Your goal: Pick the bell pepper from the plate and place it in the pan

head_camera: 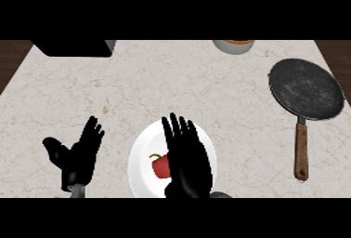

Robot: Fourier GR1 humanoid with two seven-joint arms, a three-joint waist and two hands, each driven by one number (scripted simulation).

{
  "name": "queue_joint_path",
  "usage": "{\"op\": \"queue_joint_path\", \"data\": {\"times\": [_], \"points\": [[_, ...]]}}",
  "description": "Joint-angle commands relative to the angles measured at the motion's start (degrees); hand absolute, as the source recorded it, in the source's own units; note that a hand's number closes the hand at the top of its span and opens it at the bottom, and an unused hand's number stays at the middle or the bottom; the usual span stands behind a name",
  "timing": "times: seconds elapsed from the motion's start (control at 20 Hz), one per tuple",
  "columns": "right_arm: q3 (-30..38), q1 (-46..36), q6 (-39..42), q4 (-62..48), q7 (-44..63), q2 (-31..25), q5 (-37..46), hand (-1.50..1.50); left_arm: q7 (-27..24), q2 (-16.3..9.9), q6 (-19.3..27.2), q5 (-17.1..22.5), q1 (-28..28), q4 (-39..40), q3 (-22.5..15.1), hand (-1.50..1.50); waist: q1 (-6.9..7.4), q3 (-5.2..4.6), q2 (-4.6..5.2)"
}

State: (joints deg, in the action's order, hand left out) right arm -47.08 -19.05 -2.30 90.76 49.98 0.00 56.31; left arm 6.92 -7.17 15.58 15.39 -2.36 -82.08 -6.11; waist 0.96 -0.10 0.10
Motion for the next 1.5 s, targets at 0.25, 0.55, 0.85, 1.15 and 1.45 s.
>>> {"op": "queue_joint_path", "data": {"times": [0.25,0.55,0.85,1.15,1.45], "points": [[-0.75,-8.21,11.89,-8.07,7.92,0.00,-15.68,-1.50,-2.70,0.37,-1.49,-0.12,-1.70,1.89,0.94,0.00,0.09,0.06,0.01],[-1.44,-4.90,12.95,-5.49,6.15,0.00,-15.07,-1.50,-0.10,0.28,-2.10,-0.20,-2.46,-1.12,1.87,0.00,-0.77,0.10,-0.15],[-3.80,-8.76,1.48,-12.84,1.97,0.00,-15.64,-1.50,-0.13,1.11,-2.78,-0.79,-0.26,0.54,2.35,0.00,-0.48,0.10,-0.09],[-6.48,-9.34,-5.22,-17.56,0.71,0.00,-14.12,-1.50,0.94,2.75,-0.97,-2.56,-0.62,-0.81,1.66,0.00,-0.37,0.10,-0.08],[-3.48,-8.78,-3.00,-20.39,-2.59,0.00,-14.26,-1.50,-0.37,0.83,-4.23,-1.51,-0.56,0.93,4.96,0.00,-0.56,0.10,-0.09]]}}
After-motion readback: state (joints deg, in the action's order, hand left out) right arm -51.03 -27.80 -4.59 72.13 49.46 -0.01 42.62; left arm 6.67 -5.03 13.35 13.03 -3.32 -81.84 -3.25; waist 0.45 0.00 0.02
